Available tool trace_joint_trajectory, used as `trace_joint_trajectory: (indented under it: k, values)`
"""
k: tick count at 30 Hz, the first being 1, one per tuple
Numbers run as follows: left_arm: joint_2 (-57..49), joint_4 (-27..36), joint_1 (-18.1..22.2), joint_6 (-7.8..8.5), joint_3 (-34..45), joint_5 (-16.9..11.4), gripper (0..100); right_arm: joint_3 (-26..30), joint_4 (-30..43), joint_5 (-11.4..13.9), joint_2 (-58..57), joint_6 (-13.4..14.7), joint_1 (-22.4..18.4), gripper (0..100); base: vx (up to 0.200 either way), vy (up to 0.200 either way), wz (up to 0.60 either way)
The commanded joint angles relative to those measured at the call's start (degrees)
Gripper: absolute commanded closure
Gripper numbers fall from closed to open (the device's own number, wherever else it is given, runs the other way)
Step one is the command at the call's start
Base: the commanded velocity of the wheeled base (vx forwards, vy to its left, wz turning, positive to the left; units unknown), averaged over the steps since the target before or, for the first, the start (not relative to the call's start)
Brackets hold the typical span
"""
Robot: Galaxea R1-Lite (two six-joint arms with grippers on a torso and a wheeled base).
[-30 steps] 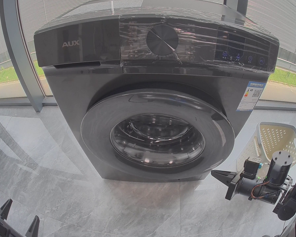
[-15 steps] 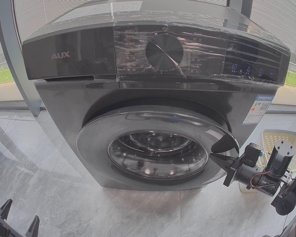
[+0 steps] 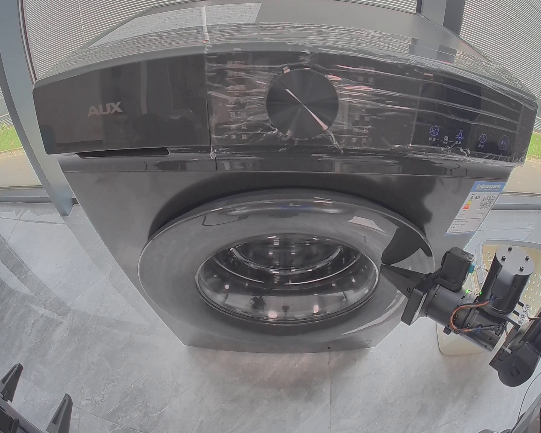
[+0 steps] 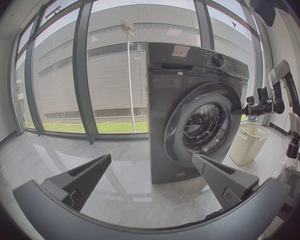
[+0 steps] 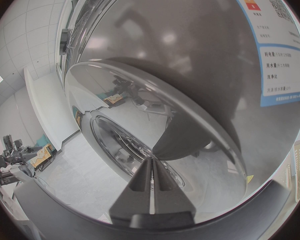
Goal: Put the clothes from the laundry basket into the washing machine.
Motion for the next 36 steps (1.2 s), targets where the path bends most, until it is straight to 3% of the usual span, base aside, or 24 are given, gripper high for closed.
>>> trace_joint_trajectory:
  k: [1,11,18,19,21,32,36]
  values:
    - [-0.93,0.02,0.01,0.00,1.01,-0.04,0,-0.03,-0.78,-0.55,-0.16,-0.05,-0.06,100,0.000,0.000,0.00]
    - [-0.93,0.02,0.01,0.00,1.01,-0.04,0,9.47,-0.78,1.56,-4.37,-1.02,1.78,100,0.000,0.000,0.00]
    - [-0.93,-0.07,0.01,0.08,1.01,-0.04,0,13.25,-0.42,1.21,-12.81,-2.95,1.52,100,0.000,0.000,0.00]
    - [-0.93,0.02,0.01,0.08,1.01,-0.04,0,13.42,0.02,0.94,-15.27,-3.31,1.61,0,0.000,0.000,0.00]
    - [-0.93,-0.07,0.01,0.08,1.01,-0.04,0,13.42,0.37,0.77,-16.77,-3.31,1.61,0,0.000,0.000,0.00]
    - [-0.93,0.02,0.01,0.08,1.01,-0.04,0,13.42,20.23,0.07,-38.65,-3.31,0.64,0,0.000,0.000,0.00]
    - [-0.93,0.02,0.01,0.17,1.01,-0.04,0,13.42,27.17,-2.31,-45.42,-3.48,-1.47,0,0.000,0.000,0.00]
